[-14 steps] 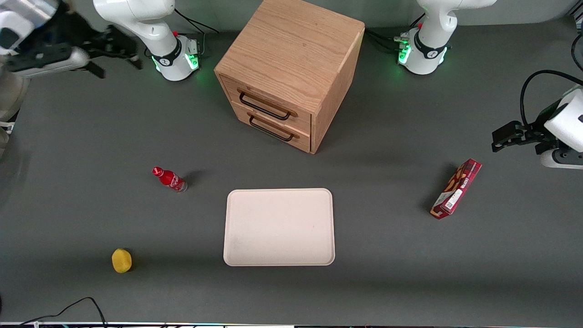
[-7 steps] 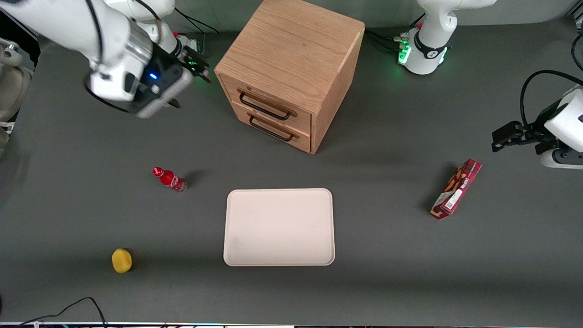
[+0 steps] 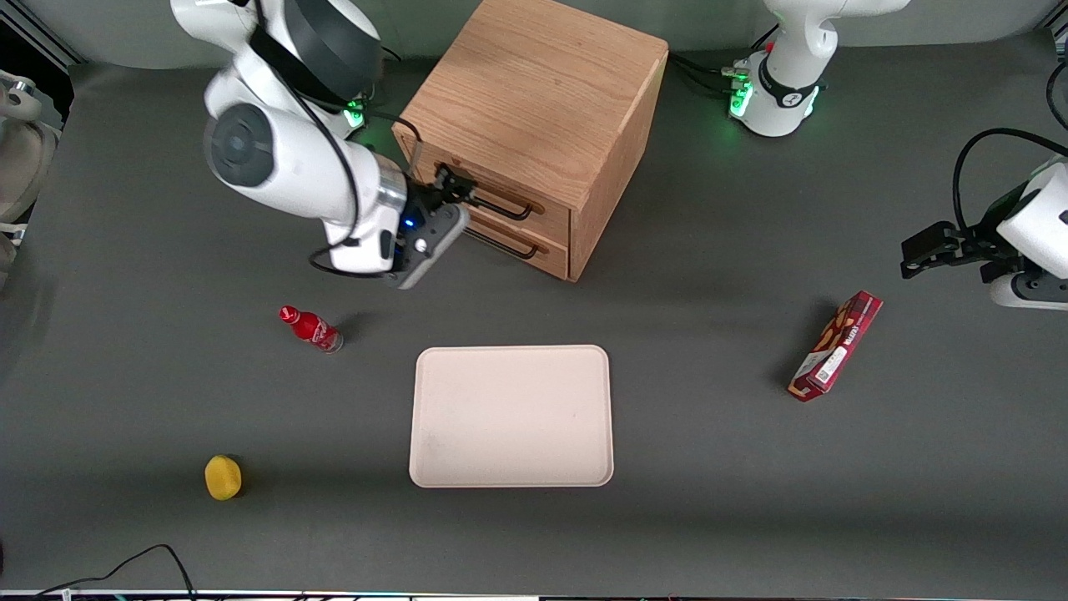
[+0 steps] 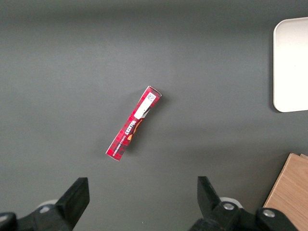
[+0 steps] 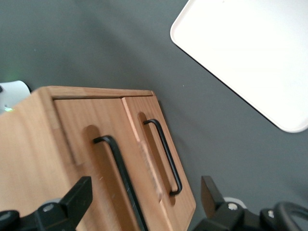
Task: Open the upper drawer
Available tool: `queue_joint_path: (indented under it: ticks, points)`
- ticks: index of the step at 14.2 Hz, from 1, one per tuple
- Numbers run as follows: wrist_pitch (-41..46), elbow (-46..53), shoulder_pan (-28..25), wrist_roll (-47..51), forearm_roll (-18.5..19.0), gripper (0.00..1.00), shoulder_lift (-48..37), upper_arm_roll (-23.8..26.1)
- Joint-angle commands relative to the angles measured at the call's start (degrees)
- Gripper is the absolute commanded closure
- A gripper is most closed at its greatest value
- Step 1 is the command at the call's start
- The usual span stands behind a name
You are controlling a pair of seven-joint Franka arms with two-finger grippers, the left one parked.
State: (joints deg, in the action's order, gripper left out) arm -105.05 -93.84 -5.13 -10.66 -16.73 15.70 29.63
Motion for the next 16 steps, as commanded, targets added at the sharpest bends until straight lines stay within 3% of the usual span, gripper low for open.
queue_joint_path:
  ticks: [1, 7, 16]
  points:
    - [-5.68, -8.09, 0.65, -6.37, -1.38, 0.0, -3.04, 0.95]
    - [-11.31, -17.94, 1.0, -9.19, -1.47, 0.0, -8.31, 2.09]
    - [-12.63, -22.7, 1.09, -10.69, -7.35, 0.0, -10.34, 2.18]
